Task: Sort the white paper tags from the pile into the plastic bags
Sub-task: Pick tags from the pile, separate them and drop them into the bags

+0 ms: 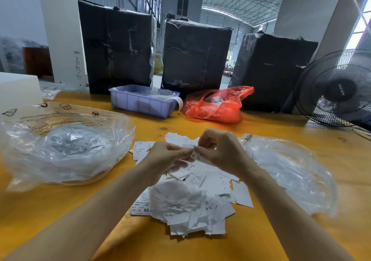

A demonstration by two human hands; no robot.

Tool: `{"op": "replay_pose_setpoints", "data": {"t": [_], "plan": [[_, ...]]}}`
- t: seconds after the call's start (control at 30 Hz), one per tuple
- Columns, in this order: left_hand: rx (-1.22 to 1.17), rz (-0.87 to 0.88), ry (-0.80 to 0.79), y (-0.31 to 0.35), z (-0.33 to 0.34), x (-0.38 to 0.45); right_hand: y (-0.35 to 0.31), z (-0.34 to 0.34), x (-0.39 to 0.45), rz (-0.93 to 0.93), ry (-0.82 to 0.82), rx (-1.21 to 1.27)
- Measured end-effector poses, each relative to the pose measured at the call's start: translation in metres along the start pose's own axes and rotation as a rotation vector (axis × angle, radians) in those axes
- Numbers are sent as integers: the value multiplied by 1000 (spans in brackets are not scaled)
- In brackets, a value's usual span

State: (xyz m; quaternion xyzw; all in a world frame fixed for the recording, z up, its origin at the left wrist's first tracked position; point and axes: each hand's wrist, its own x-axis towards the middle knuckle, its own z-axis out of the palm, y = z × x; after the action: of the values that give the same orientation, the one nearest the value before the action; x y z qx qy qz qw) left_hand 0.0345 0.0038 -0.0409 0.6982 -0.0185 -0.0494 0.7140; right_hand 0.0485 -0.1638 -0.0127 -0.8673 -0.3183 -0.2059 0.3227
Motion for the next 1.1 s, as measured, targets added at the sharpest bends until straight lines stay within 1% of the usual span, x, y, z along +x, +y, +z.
{"op": "replay_pose_setpoints", "data": {"t": [0.07, 0.17, 0.37, 0.57, 0.83, 1.0, 1.1], "plan": [[11, -2, 7, 0, 0, 0, 0, -1, 0, 32, 2, 31], [11, -5, 3, 0, 0, 1, 1, -3, 1, 56, 59, 42], [-5, 1, -12, 1, 1, -1, 1, -3, 2, 44, 124, 11], [-17, 4, -7, 2, 2, -1, 1, -3, 1, 25, 110, -3], [10, 0, 8, 1, 0, 0, 0, 0, 0, -12, 34, -14], [9, 3, 1, 2, 1, 0, 2, -4, 1, 16, 95, -2], [-1, 1, -6, 2, 1, 0, 2, -4, 2, 14, 97, -11]]}}
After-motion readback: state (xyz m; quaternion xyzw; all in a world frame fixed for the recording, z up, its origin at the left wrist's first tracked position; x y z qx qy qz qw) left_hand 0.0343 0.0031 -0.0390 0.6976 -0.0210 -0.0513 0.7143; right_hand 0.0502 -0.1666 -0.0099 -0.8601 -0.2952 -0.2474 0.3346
